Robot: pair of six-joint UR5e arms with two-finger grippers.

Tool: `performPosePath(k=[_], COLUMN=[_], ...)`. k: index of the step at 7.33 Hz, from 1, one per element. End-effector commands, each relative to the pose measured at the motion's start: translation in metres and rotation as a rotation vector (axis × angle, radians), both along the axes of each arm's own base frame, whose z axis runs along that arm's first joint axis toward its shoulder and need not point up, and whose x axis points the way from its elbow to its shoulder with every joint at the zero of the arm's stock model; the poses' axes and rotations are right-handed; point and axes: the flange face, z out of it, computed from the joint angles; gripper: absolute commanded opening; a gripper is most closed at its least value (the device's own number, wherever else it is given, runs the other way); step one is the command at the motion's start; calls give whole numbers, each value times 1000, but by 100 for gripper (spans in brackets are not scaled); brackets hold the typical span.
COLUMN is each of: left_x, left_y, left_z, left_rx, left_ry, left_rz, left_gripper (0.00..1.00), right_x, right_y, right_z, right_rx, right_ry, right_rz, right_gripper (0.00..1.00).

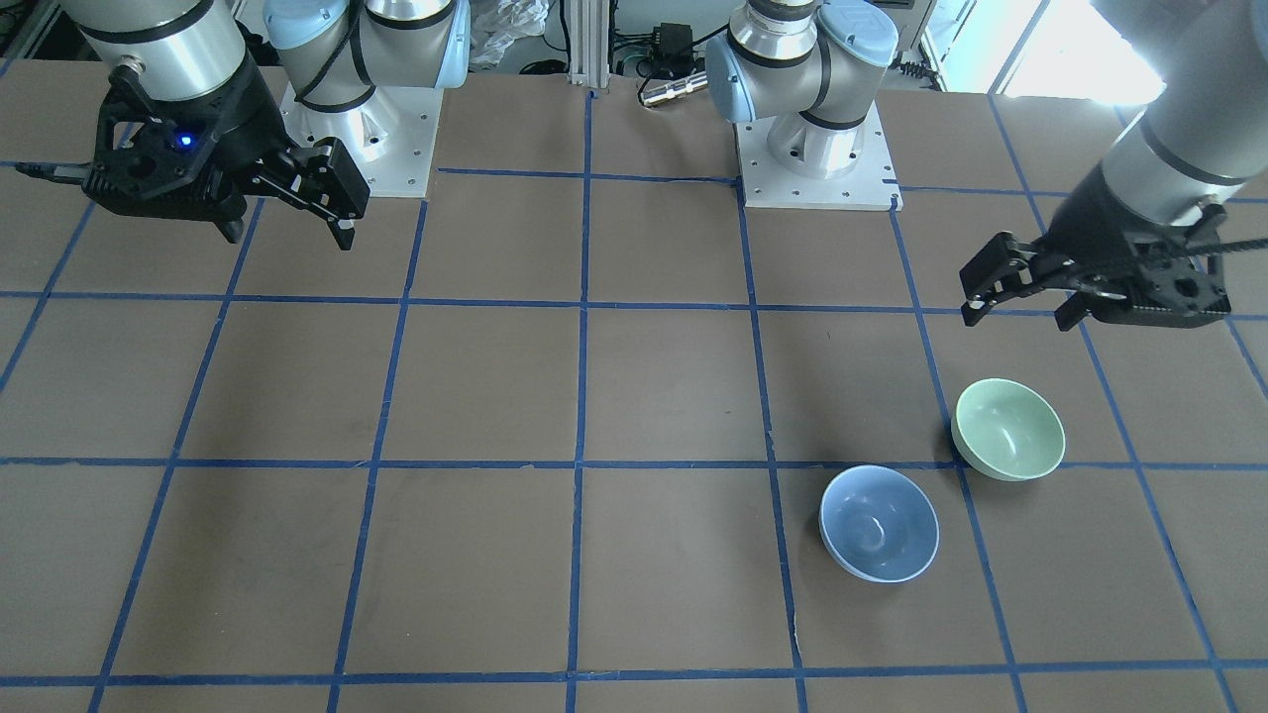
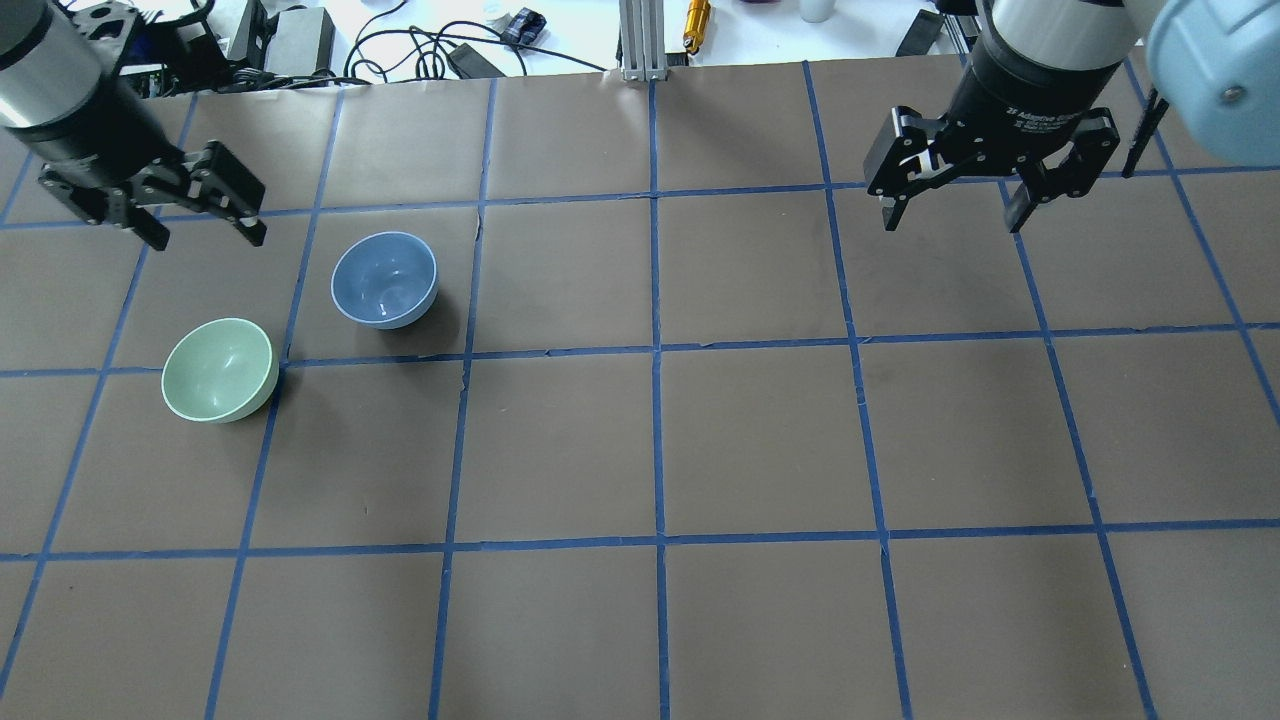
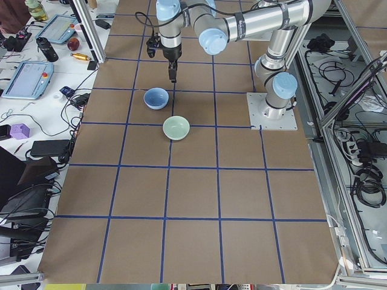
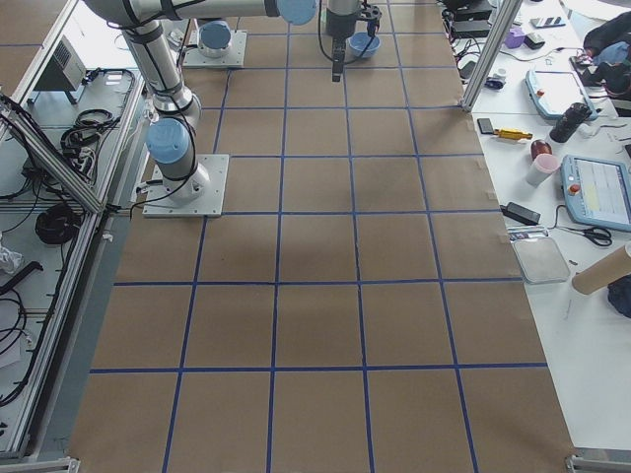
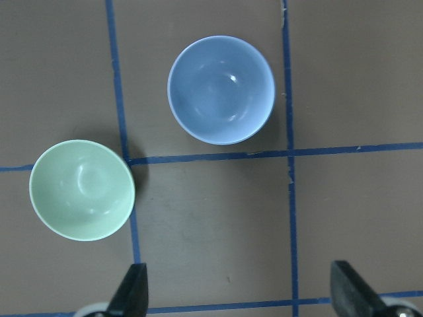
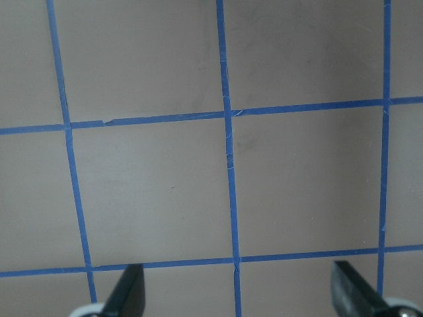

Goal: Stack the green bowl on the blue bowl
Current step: 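Move the open left gripper back and over toward the pale green bowl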

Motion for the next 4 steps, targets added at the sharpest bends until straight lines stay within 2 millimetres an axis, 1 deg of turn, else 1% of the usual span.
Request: performPosePath(k=[1,2,3,4], left_x=[65,90,113,127], left_y=[-7,-8,-5,-1], left_z=[-53,-82,-109,-132], left_rx=[8,4,-10,-12], left_ry=[-3,-3,-6,-13], left_rz=[39,47,17,18], left_gripper=[96,96,96,96], right_x=[0,0,0,0], right_y=[0,0,0,0], right_z=[0,0,0,0], right_rx=[0,-1,0,0], right_ry=[0,0,0,0], right_rz=[0,0,0,0], right_gripper=[100,100,100,100])
